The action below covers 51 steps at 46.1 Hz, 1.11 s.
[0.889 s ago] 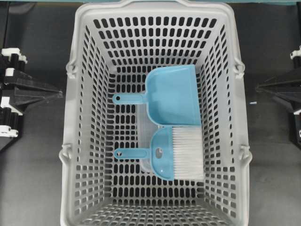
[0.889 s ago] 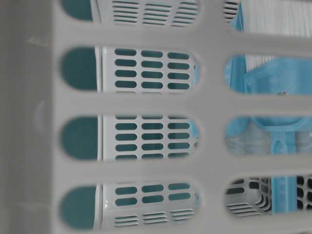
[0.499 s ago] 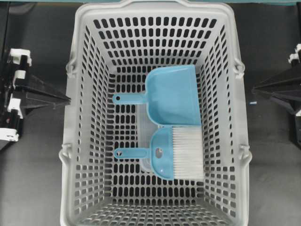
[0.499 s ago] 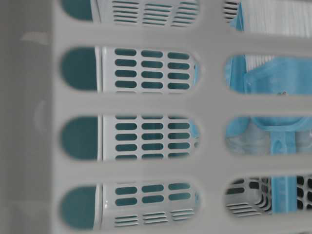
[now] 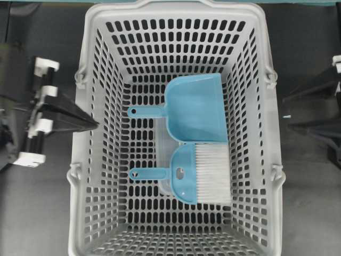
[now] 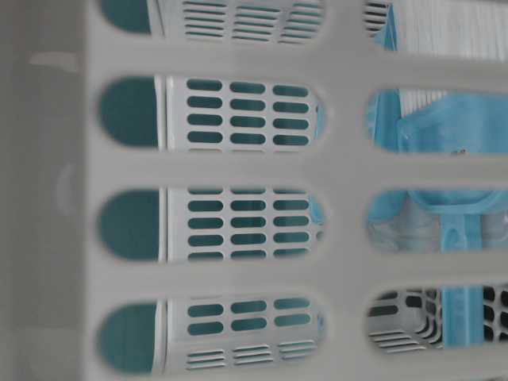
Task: Pick up the hand brush from the shopping basket with the left arm.
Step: 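Move the open left gripper over the blue hand brush handle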
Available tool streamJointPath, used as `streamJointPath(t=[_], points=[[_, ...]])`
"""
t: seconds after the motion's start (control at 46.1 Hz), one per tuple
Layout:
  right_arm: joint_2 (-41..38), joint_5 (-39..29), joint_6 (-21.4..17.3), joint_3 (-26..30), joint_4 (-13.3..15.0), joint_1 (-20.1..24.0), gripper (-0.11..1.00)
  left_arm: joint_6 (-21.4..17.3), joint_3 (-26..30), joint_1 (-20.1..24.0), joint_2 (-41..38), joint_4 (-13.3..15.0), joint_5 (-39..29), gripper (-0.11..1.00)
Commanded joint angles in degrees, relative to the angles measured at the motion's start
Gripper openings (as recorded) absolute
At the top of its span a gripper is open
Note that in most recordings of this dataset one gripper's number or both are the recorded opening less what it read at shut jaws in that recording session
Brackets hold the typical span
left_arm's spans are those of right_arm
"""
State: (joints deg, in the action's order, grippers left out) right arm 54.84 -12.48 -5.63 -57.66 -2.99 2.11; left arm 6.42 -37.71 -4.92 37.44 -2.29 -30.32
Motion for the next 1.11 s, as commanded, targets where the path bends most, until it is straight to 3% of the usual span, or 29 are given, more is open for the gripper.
streamJointPath(t=[0.0, 0.065, 0.26, 0.347, 0.629, 1.084], points=[[-0.88, 1.05, 0.18, 1.49, -0.18, 0.53, 0.73, 0.09, 3.96, 0.62, -2.64, -0.18, -2.81, 0.04], [-1.14, 1.58, 0.18, 1.41, -0.18, 0.62, 0.77, 0.18, 6.06, 0.53, -4.92, -0.18, -4.48, 0.18], [-0.35, 2.29, 0.18, 1.41, -0.18, 1.05, 0.73, 1.41, 13.97, -0.79, -13.36, -0.18, -11.43, 0.75], [-0.35, 2.29, 0.18, 1.41, -0.09, 1.05, 0.73, 3.16, 17.84, -1.05, -17.49, -0.18, -15.91, 0.89], [-0.97, 4.83, 0.35, 0.88, 0.79, 1.05, 0.73, 4.22, 30.23, -2.02, -30.94, -0.18, -33.66, 0.88], [-0.18, 5.71, 0.18, -0.09, 1.32, 1.14, 0.73, 4.92, 32.43, -5.19, -41.84, -0.18, -33.4, 0.88]])
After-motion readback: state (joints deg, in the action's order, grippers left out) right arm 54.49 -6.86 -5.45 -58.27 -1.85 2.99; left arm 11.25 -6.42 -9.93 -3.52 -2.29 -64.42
